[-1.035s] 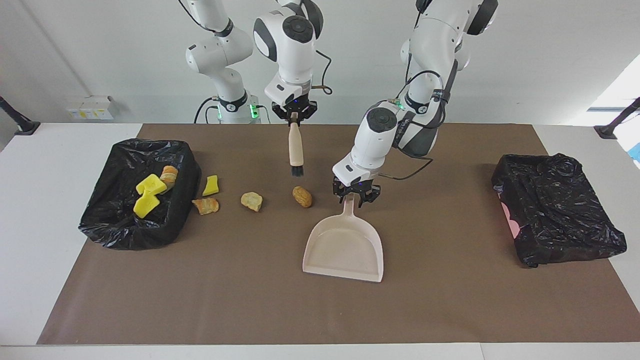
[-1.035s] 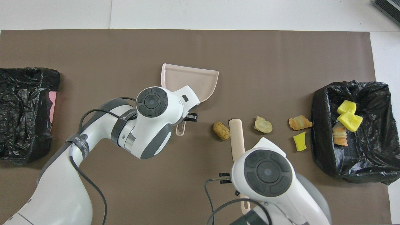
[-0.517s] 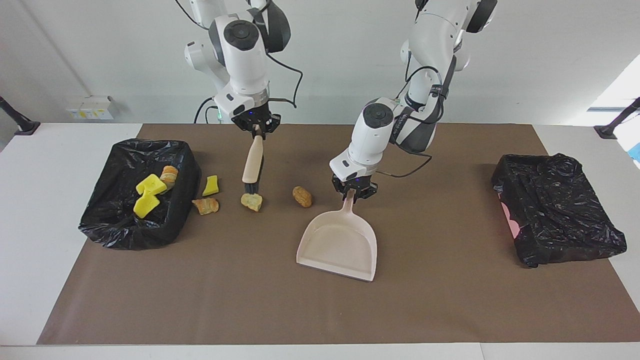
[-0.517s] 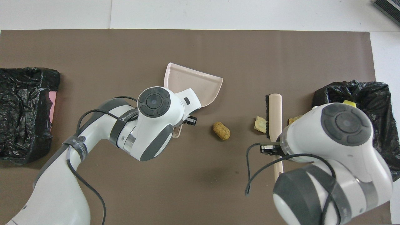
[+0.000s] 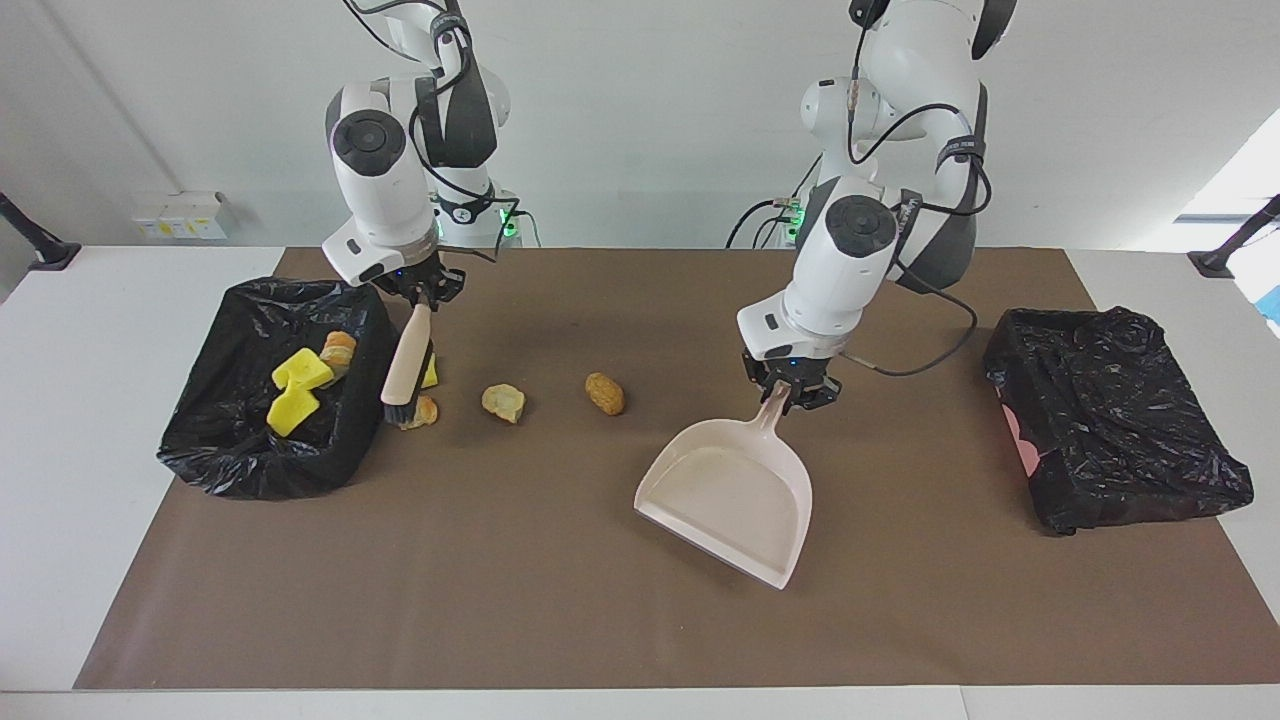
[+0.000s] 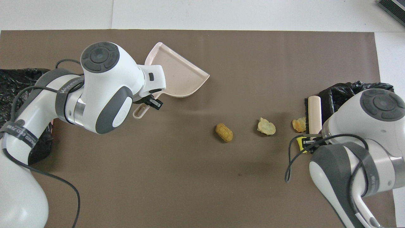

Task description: Sweep and dump trash in bin

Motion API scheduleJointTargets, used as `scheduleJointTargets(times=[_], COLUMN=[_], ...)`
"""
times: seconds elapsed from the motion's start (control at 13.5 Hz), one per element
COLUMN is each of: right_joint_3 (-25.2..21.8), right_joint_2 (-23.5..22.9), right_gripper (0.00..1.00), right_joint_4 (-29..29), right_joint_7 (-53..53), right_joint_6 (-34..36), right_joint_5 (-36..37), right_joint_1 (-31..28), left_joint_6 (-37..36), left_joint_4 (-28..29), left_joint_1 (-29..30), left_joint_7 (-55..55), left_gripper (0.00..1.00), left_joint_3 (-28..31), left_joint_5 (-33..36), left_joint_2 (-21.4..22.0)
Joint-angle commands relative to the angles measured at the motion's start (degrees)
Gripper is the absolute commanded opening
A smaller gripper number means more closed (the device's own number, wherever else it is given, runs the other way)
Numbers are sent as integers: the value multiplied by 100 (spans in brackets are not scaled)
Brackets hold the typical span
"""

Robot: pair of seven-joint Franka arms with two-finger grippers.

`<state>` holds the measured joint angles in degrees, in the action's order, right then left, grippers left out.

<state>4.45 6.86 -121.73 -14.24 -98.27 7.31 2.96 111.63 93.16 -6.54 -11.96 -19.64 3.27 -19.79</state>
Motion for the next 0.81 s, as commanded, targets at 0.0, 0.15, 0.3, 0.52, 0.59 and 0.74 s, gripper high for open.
scheduleJointTargets(times=[0.0,0.15,0.3,0.52,0.59,0.74], right_joint_3=[74,82,74,74,82,100], right_joint_2=[403,386,360,299,159,-61], right_gripper=[0,0,0,0,0,0], right_joint_4=[-351,-552,-615,-606,-606,-624], right_joint_7=[220,203,194,-183,-463,-1035], right_joint_6=[447,625,660,547,433,256], right_joint_5=[174,453,569,570,570,570], right_joint_1=[-138,-129,-191,-358,-341,-235], left_joint_6=[-256,-194,-290,-387,-448,-711], left_joint_4=[-553,-562,-562,-553,-536,-492], left_joint_1=[152,318,364,478,469,521], left_joint_7=[-900,-1464,-1878,-3052,-3319,-3792], left_gripper=[0,0,0,0,0,0], left_joint_3=[-14,4,4,4,4,-14], left_joint_5=[147,253,393,622,683,702], left_joint_2=[-359,-376,-385,-368,-350,-324])
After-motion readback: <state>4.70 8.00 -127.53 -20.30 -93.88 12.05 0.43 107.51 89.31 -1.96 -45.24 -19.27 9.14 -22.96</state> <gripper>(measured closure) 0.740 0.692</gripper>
